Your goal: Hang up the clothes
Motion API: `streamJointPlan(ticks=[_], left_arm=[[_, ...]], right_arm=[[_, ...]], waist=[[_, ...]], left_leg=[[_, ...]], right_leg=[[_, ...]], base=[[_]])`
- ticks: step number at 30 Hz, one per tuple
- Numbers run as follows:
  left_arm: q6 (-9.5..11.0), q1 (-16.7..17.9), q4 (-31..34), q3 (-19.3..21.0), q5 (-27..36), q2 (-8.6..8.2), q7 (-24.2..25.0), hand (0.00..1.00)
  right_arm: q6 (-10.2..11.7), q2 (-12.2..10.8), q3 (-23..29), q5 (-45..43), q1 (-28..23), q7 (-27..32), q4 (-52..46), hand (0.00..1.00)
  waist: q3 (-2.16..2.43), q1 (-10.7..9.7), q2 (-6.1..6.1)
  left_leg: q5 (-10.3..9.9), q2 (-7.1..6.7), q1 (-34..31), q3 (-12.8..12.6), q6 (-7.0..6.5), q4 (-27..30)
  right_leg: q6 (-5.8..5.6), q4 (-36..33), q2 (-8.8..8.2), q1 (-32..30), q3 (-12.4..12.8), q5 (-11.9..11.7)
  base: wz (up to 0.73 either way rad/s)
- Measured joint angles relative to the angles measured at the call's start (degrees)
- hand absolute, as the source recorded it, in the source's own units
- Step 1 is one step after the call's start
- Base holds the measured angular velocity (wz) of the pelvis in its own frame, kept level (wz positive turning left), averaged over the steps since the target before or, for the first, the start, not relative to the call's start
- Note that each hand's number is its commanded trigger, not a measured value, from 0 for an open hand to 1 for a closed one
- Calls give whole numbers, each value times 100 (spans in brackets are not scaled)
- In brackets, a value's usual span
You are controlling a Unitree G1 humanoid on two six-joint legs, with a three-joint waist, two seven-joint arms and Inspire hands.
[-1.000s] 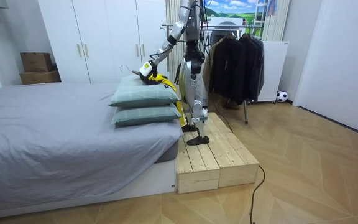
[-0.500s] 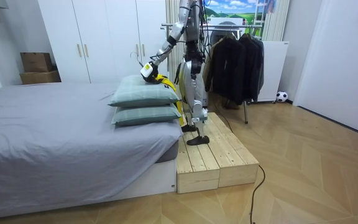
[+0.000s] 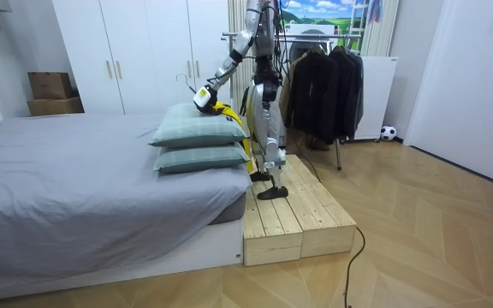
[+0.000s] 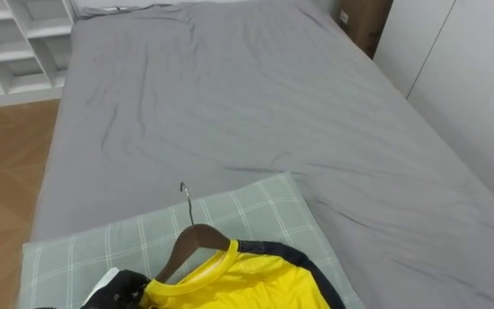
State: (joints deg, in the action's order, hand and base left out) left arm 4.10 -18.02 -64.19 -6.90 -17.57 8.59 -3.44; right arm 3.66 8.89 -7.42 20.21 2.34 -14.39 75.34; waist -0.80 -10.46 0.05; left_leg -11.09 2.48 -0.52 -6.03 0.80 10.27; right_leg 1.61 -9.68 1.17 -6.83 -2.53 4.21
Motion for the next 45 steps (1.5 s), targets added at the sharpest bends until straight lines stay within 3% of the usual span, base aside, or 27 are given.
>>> streamJointPlan(ticks=[14, 20, 25, 32, 38, 45], left_arm=[[1, 0, 352, 16, -1, 28, -20, 100], [0, 39, 1333, -4, -1, 70, -22, 100], [-1, 381, 2038, -2, -1, 131, -21, 100], [-1, 519, 2211, -2, 24, 144, -21, 100], [1, 853, 3208, -2, 186, 150, -46, 100], [4, 958, 3503, 5, 250, 167, -110, 100]], right_arm=[[36, 9, 40, 16, -41, 22, 5, 0], [50, 15, 204, 6, -136, 47, 11, 0], [41, 28, 249, 0, -156, 47, 33, 0], [-5, 31, 260, -33, -189, 51, 55, 0], [0, 41, 262, -23, -260, 110, 26, 0], [1, 31, 360, -24, -351, 106, 22, 0]], waist=[[-6, 12, 109], [0, 148, 138], [35, 170, 201], [35, 232, 202], [32, 282, 191], [31, 302, 72]], left_leg=[[3, 8, 108, 51, -4, -1], [3, 8, 203, 168, -5, -4], [2, 8, 422, 201, -4, -80], [1, 8, 514, 241, -3, -91], [1, 6, 630, 295, -4, -101], [0, 2, 818, 311, -2, -158]], right_leg=[[-2, 6, -2, 157, -81, 2], [0, 41, -3, 286, -156, 20], [-9, 117, -7, 530, -226, 53], [-15, 125, -4, 660, -223, 74], [-14, 108, -4, 776, -228, 102], [-21, 108, -5, 956, -252, 166]], base=[[3], [9], [6], [2], [2], [3]])
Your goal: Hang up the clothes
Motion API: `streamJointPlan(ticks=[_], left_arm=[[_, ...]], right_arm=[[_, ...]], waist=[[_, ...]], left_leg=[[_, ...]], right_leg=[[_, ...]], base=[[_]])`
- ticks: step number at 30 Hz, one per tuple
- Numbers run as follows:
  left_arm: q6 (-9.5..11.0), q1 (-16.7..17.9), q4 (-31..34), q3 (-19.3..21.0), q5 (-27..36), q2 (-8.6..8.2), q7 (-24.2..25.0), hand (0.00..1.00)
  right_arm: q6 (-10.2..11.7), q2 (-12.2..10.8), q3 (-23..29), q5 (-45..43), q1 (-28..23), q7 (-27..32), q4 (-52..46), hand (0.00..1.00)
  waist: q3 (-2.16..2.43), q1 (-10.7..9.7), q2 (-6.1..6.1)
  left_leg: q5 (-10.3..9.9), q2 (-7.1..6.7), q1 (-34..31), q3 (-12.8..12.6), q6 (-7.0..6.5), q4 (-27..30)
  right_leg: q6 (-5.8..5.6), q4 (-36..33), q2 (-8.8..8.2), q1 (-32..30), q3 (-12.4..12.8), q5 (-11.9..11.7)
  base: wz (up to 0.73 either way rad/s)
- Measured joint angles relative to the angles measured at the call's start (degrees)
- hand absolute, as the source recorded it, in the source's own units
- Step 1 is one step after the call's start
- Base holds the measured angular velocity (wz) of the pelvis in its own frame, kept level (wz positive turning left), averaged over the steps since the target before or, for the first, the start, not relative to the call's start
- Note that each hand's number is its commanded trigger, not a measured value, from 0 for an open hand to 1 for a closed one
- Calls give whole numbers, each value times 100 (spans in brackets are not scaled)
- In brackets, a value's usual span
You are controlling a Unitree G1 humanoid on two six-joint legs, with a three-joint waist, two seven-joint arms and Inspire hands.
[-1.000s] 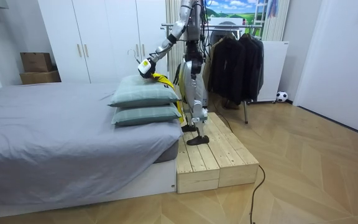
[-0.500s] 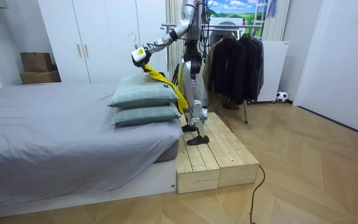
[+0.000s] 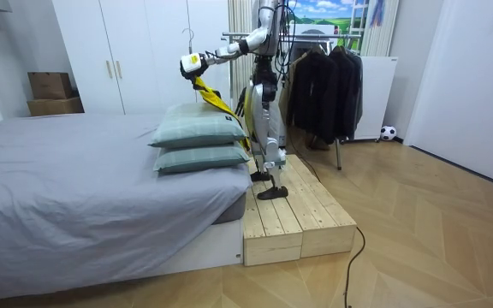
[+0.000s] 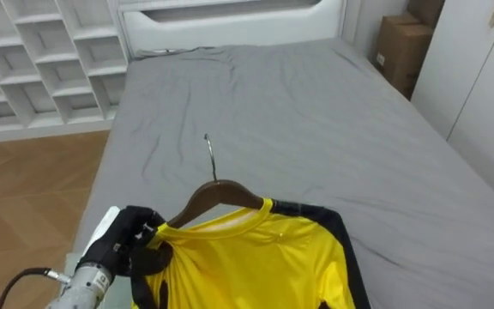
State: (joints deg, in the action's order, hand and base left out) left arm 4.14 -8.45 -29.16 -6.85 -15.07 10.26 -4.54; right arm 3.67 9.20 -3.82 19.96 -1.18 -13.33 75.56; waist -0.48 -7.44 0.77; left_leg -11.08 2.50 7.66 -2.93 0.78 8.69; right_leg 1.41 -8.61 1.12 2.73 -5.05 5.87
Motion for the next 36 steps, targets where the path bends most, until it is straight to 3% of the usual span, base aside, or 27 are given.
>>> streamJointPlan(ticks=[8, 13, 24, 29, 32, 36], left_arm=[[6, 5, 706, 18, 0, 226, 0, 100], [5, 4, 988, 110, 101, 227, 0, 100], [1, 5, 1062, 285, 208, 237, 0, 100], [3, 6, 1073, 285, 219, 287, -18, 100], [4, 77, 1177, 312, 206, 418, -178, 100], [5, 233, 1460, 410, 224, 448, -388, 100]], right_arm=[[4, 0, 76, -23, -57, -3, -5, 0], [-3, 14, 131, -25, -97, -2, -24, 0], [-2, 38, 350, -439, -154, 113, -94, 0], [8, 70, 525, -621, -175, 446, -89, 0], [14, 94, 971, -1005, -188, 925, -95, 0], [7, 216, 1207, -1223, -189, 1457, -93, 0]], waist=[[33, 30, -65], [37, 148, -52], [51, 159, -4], [38, 149, 14], [39, 132, 13], [35, 110, -11]], left_leg=[[-2, 0, 41, 0, 1, -27], [-7, 0, 67, -24, 4, -34], [-7, 0, 107, -17, 3, -36], [-7, -1, 117, 9, 3, -38], [-7, -2, 114, 30, 3, -41], [-7, -3, 119, 28, 3, -46]], right_leg=[[-2, 3, 0, 28, -23, 1], [-1, -3, 3, 28, -16, 6], [-2, -9, 1, 77, -1, 6], [-2, -5, 0, 98, -16, 7], [-2, -21, -1, 90, -20, 30], [-4, -23, -1, 95, -21, 45]], base=[[0], [-4], [0], [2], [0], [0]])
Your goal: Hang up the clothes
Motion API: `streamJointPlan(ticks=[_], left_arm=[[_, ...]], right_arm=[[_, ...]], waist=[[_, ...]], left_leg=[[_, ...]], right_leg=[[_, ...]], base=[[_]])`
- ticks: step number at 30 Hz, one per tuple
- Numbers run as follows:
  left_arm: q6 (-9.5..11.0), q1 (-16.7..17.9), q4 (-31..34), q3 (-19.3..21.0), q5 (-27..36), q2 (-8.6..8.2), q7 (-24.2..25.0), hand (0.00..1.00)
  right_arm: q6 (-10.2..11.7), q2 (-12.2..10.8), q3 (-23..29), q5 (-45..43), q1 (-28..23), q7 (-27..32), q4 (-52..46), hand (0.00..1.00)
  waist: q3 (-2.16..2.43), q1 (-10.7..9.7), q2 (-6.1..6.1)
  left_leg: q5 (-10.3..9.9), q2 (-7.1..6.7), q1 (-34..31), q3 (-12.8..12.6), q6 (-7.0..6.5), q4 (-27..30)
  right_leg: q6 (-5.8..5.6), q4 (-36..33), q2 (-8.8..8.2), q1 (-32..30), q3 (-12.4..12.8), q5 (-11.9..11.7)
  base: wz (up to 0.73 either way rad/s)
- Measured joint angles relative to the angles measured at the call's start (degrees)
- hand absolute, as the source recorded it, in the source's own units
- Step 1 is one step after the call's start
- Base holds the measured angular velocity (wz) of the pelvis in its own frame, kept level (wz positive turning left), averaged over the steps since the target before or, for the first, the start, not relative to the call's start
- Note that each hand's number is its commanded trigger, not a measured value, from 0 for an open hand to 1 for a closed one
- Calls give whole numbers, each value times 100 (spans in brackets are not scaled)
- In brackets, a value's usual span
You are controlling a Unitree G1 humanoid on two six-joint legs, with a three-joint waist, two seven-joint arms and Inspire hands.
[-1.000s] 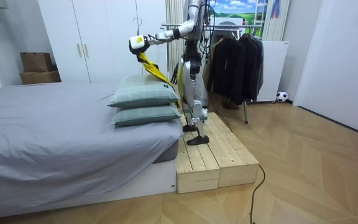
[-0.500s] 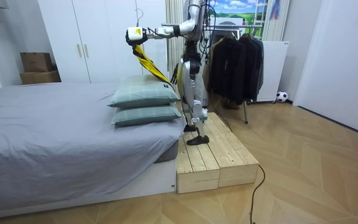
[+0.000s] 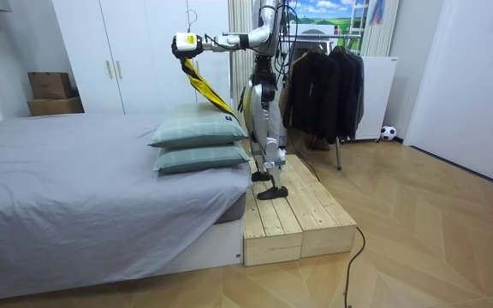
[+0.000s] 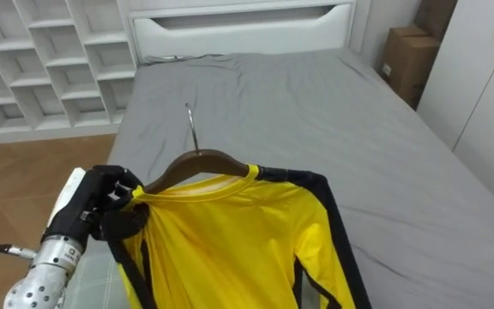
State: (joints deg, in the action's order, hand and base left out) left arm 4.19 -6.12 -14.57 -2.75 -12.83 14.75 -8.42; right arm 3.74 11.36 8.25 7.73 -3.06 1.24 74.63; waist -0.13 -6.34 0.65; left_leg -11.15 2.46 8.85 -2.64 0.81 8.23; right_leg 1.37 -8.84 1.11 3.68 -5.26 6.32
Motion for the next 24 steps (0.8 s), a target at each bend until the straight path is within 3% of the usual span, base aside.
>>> streamJointPlan(ticks=[7, 14, 24], left_arm=[[-2, 135, 156, 284, 105, 1, -16, 100], [-11, 135, 155, 412, 99, 0, -56, 100], [-140, 185, 159, 391, 141, -10, -206, 100]], right_arm=[[1, 49, 454, -497, 78, 1250, -230, 0], [11, 102, 711, -711, 80, 2208, -814, 0], [63, 103, 538, -2380, -36, 3130, -2791, 0]], waist=[[11, 22, -88], [20, 11, -70], [44, 32, -28]], left_leg=[[-1, 0, -9, -16, 0, -6], [-1, -1, -20, -30, -2, -5], [-1, -1, -26, -48, -2, 4]], right_leg=[[0, 6, 1, -10, 4, 3], [0, -11, -2, -26, 8, 2], [3, -91, -5, -81, 20, 17]], base=[[0], [0], [-1]])
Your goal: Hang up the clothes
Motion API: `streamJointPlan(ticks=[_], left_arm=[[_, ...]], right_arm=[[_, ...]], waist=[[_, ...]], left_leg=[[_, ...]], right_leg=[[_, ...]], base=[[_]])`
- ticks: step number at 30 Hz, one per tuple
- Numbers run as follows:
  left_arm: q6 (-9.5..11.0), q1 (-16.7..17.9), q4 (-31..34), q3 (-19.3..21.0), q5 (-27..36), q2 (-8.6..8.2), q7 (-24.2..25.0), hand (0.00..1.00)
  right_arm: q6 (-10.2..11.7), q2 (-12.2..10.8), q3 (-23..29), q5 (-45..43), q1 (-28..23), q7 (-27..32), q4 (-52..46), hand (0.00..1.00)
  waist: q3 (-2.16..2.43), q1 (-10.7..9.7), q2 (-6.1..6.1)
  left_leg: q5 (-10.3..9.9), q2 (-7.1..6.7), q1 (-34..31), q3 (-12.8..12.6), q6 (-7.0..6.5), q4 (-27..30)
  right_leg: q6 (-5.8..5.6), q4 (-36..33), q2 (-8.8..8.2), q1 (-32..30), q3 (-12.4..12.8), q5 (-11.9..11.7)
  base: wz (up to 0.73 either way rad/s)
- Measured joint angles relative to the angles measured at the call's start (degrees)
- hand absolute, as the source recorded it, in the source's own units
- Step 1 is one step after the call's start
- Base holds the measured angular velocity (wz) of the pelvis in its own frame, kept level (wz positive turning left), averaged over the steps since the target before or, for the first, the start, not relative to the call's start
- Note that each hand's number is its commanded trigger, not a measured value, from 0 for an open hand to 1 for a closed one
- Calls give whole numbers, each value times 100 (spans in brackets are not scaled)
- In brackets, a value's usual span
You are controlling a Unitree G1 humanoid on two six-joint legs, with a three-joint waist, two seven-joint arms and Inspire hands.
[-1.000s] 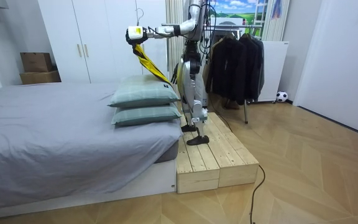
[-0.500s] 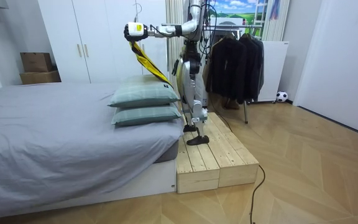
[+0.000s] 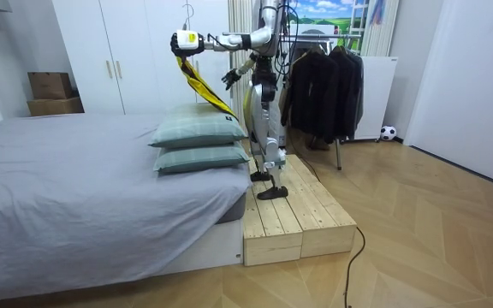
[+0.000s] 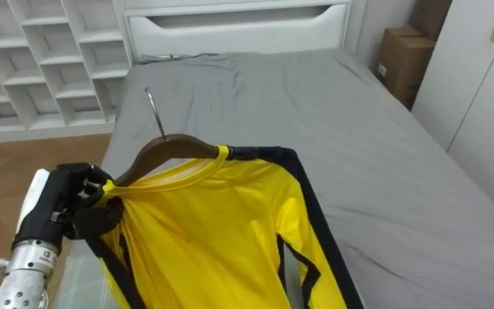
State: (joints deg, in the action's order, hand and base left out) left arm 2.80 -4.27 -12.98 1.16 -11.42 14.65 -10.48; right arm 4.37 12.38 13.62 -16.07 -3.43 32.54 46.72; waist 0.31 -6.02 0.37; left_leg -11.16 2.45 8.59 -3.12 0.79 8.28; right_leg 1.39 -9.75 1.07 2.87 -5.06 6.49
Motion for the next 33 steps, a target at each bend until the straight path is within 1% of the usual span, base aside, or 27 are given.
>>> streamJointPlan(ticks=[1, 2, 4, 5, 10, 13, 16, 18, 20, 23, 26, 28, 30, 33], left_arm=[[0, 0, 10, 1, -2, 0, 0, 100], [0, 1, 26, 1, 0, -1, 0, 100], [0, 10, 92, 1, -1, -3, -2, 100], [-2, 23, 188, -4, -1, -12, -2, 100], [-7, 154, 527, -62, 2, -38, 0, 100], [-35, 178, 526, -139, 48, -40, 0, 100], [-37, 187, 524, -138, 62, -86, 0, 100], [-37, 187, 525, -124, 62, -117, 0, 100], [-37, 187, 528, -125, 63, -193, 0, 100], [-36, 187, 540, -131, 63, -232, 0, 100], [-34, 184, 587, -130, 62, -231, 33, 100], [-34, 185, 648, -131, 63, -225, 123, 100], [-34, 186, 699, -130, 61, -200, 163, 100], [-26, 185, 825, -132, 52, -165, 260, 100]], right_arm=[[5, -2, -41, -295, -60, 60, -335, 0], [56, -2, -80, -505, -116, 135, -635, 0], [110, -2, -147, -716, -176, 203, -1019, 0], [109, -3, -231, -744, -236, 239, -1311, 0], [107, -35, -609, -1263, -331, 247, -2344, 0], [121, -35, -757, -1369, -323, 255, -2676, 0], [150, -38, -832, -1367, -320, 208, -2977, 0], [149, -34, -829, -1363, -327, 104, -3265, 0], [151, -23, -827, -1337, -330, -17, -3686, 0], [190, 2, -833, -1295, -300, -188, -3936, 0], [190, 31, -833, -1050, -185, -535, -4100, 0], [190, 109, -834, -676, -117, -761, -4180, 0], [190, 187, -837, -624, -119, -952, -4319, 0], [192, 365, -889, -657, -82, -1235, -4603, 0]], waist=[[7, 20, 12], [13, 24, 20], [17, 61, 25], [17, 107, 25], [21, 161, 43], [20, 181, 48], [1, 192, 81], [1, 220, 96], [0, 222, 100], [-3, 241, 95], [-29, 287, 57], [-66, 332, -2], [-79, 350, -25], [-75, 404, -37]], left_leg=[[0, 0, -3, 1, 0, 0], [0, 0, 2, -6, 0, 0], [0, 0, 5, -15, 0, 1], [0, 0, 6, -27, 0, 4], [0, 0, 54, -112, 0, 5], [0, 0, 100, -133, 0, 3], [0, 0, 103, -147, 0, -4], [0, 0, 105, -153, 0, -4], [0, 6, 107, -153, 0, -4], [0, 7, 101, -154, 0, -3], [0, 7, 103, -164, 0, -3], [0, 9, 98, -162, 0, -2], [0, 9, 81, -157, 0, -3], [-1, 9, 61, -161, 1, -6]], right_leg=[[-1, -2, 1, -3, 7, 1], [-1, -4, 1, -1, 12, 1], [-1, -7, 1, -2, 17, 1], [-1, -5, 1, -5, 27, 1], [-1, -20, -1, 0, 37, 0], [-1, -21, -1, 21, 50, 0], [-2, -26, -4, 17, 58, -1], [-2, -25, 1, 10, 68, -1], [-2, -25, 4, 12, 59, -1], [-1, -32, 4, 12, 54, -1], [0, -52, 0, -4, 52, 1], [1, -56, 1, -6, 49, 2], [1, -50, 0, -9, 47, 2], [1, -40, 2, -11, 53, 2]], base=[[0], [0], [-2], [-3], [-6], [-2], [0], [0], [0], [0], [0], [0], [0], [0]])
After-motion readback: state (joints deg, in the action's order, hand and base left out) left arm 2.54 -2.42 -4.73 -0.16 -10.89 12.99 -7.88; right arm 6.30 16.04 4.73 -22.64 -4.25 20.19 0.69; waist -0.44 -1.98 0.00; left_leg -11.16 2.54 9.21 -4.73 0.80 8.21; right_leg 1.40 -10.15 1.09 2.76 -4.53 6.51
